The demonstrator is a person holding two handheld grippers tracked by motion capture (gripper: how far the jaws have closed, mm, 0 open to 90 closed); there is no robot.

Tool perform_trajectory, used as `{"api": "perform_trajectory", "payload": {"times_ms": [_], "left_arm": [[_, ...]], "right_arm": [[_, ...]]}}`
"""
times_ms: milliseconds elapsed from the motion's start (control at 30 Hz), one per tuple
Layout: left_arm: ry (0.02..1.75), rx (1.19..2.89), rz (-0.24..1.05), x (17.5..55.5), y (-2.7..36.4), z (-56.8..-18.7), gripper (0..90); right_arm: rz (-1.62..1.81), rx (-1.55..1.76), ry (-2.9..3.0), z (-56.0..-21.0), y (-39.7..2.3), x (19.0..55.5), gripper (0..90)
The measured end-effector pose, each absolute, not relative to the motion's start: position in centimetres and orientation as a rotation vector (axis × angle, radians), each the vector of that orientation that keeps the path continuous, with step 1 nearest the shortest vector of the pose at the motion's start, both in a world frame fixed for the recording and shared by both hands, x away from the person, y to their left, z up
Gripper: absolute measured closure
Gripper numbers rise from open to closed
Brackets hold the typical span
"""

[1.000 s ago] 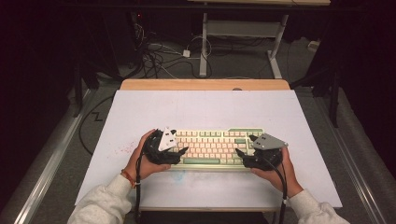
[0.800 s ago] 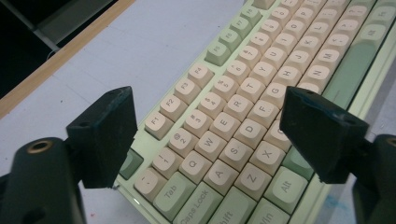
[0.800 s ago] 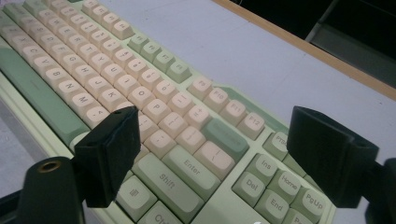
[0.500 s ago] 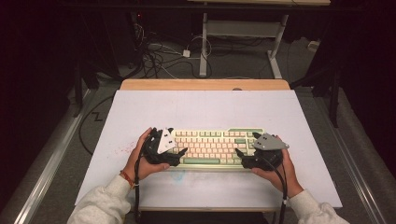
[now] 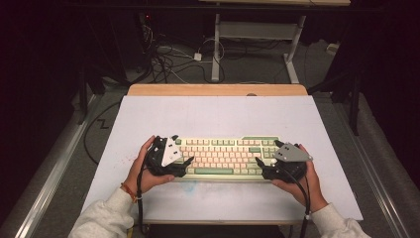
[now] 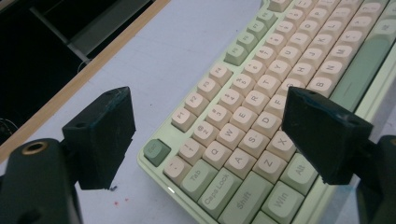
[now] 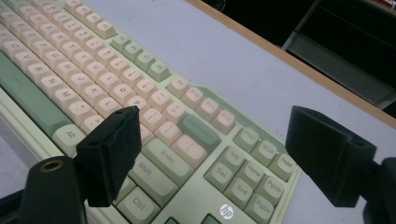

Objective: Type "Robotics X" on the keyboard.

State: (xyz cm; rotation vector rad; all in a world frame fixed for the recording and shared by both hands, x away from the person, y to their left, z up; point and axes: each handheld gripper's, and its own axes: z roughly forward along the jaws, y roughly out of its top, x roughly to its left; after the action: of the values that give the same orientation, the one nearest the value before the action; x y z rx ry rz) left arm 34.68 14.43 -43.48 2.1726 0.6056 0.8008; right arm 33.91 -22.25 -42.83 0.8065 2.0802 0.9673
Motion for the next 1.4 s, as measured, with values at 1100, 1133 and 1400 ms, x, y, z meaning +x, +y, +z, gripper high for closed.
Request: {"api": "perform_trajectory", "payload": {"times_ms": [1100, 1133, 1400], "left_arm": [[0.619, 2.195, 0.876, 32.9, 18.1, -44.3, 16.6], [0.62, 2.196, 0.873, 32.9, 18.2, -44.4, 16.6], [0.634, 2.197, 0.865, 32.5, 19.0, -44.8, 16.4]], "right_arm": [[0.901, 0.817, 2.043, -42.7, -25.8, 31.8, 19.0], [0.9, 0.813, 2.041, -42.8, -25.9, 31.7, 19.0], [0.894, 0.843, 2.027, -43.2, -26.9, 31.2, 18.9]]}}
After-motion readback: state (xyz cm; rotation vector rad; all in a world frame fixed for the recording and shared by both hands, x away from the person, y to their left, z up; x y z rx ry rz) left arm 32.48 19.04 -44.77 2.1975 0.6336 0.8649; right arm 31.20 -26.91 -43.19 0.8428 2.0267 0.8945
